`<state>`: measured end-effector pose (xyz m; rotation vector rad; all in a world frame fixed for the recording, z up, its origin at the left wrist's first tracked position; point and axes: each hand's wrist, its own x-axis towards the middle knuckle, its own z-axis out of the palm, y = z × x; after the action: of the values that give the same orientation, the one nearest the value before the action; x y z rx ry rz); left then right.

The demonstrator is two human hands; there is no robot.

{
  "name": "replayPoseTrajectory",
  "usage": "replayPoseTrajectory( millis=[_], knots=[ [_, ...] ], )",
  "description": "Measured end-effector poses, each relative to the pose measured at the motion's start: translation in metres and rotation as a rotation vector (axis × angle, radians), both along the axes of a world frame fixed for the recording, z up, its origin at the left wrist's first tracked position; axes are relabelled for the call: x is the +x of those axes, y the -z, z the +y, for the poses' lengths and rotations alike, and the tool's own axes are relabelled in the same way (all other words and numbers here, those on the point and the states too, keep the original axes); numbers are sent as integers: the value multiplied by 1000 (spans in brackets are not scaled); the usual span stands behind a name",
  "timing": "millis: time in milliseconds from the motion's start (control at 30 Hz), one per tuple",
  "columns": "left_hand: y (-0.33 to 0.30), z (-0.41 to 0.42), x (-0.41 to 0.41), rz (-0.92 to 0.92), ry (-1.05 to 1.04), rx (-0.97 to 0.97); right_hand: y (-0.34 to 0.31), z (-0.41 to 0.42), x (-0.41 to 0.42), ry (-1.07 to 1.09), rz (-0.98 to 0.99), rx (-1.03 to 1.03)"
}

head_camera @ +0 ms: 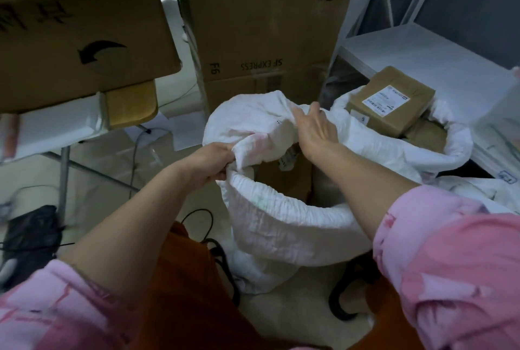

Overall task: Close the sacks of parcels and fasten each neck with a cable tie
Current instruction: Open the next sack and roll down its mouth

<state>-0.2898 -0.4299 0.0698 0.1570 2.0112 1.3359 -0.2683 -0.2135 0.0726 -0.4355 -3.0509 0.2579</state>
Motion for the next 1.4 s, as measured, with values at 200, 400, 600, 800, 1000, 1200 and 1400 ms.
replayPoseTrajectory(
  millis=[200, 400, 600, 800, 1000, 1200, 1400],
  knots=[
    [16, -31, -30, 76, -342, -267, 0, 39, -8, 154, 3, 20],
    [37, -30, -43, 423, -174, -938, -18, 41, -18, 51, -89, -214],
    [-2, 50, -28, 832, 143, -557, -18, 51, -18, -43, -80, -492],
    [-1, 64, -55, 177, 167, -69, -24, 82, -7, -43, -177, -572],
    [9, 59, -87, -247, 122, -232, -27, 92, -10, 51, -373, -759],
    [-5, 111, -45, 958, 216, -439, -30, 84, -18, 62, -402, -748],
    [-3, 124, -43, 847, 397, -379, -41, 81, -12, 106, -301, -664]
  ],
)
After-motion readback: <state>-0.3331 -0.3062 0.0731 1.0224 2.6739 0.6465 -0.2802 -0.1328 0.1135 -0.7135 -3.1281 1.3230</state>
